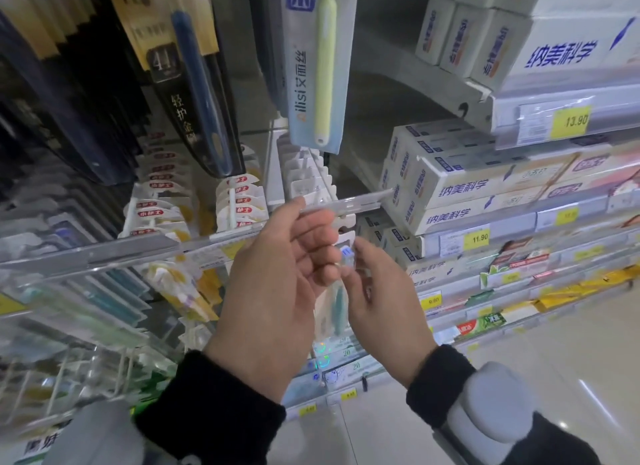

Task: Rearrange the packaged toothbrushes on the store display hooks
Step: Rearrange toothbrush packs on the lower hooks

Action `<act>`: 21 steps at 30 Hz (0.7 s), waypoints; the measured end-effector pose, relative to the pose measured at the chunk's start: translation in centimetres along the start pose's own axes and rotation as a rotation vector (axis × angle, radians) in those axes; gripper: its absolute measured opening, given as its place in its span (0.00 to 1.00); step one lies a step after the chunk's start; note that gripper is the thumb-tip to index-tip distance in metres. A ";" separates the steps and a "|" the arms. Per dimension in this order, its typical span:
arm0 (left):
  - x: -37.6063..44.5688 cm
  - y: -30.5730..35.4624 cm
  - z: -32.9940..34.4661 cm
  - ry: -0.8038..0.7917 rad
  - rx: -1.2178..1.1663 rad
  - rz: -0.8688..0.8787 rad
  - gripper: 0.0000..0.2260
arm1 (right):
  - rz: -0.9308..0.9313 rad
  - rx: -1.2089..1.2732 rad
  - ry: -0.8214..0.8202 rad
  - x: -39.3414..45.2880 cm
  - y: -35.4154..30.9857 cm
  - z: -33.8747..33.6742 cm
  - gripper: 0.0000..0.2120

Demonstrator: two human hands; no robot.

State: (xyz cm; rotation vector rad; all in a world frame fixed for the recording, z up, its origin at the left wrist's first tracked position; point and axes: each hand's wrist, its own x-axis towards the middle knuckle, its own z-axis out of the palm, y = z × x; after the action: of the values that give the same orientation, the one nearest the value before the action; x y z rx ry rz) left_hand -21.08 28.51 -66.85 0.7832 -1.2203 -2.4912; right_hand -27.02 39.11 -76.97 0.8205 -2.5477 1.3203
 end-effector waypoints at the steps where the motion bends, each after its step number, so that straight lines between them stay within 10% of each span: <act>1: 0.0 -0.1 -0.1 0.004 0.001 -0.005 0.13 | -0.001 -0.005 -0.007 -0.2 0.0 0.0 0.13; 21: 0.3 -0.4 -1.3 -0.062 0.119 -0.073 0.08 | 0.070 -0.231 -0.075 3.3 0.6 1.8 0.09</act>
State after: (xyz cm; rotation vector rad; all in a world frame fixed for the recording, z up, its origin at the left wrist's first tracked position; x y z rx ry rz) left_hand -20.56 27.74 -67.93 0.7980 -1.3959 -2.5383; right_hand -29.92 36.66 -77.22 0.7546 -2.7438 1.0033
